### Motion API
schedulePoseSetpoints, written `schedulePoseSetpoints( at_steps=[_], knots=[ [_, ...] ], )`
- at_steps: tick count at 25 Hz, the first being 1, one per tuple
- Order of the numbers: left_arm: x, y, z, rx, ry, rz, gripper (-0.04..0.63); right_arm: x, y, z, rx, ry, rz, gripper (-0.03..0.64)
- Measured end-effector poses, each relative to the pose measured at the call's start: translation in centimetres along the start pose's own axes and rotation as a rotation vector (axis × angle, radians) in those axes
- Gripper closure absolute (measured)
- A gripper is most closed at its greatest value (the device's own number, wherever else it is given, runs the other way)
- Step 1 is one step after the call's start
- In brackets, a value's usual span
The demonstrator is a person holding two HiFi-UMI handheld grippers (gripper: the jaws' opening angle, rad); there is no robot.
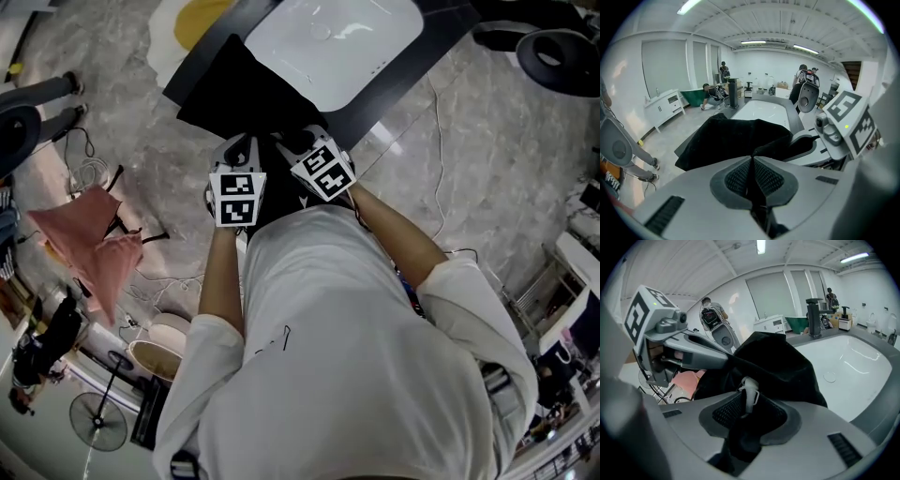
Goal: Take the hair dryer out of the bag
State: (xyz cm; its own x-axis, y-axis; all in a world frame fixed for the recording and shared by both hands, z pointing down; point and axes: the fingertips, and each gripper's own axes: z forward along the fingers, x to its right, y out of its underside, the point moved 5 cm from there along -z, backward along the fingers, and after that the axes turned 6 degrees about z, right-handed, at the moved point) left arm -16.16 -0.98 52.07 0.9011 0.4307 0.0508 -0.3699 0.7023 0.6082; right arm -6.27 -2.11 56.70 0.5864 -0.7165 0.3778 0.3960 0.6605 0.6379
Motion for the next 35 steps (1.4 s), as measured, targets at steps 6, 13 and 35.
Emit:
schedulePoseSetpoints(
  at_steps=[6, 13, 35],
  knots=[
    [0.0, 1.0, 0.2, 0.024, 0.041, -0.011, 0.566, 0.0, 0.3, 3.0, -0.057, 0.048, 0.005, 0.439],
    [-0.2, 1.5, 0.4, 0.029, 0.046, -0.003, 0.566, -0.3, -0.1, 2.6, -0.054, 0.037, 0.004, 0.548],
    [1.7, 0.8, 0.6, 0.023, 0.036, -0.004, 0.565, 1.2, 3.2, -4.9, -0.184, 0.026, -0.021, 0.551]
  ],
)
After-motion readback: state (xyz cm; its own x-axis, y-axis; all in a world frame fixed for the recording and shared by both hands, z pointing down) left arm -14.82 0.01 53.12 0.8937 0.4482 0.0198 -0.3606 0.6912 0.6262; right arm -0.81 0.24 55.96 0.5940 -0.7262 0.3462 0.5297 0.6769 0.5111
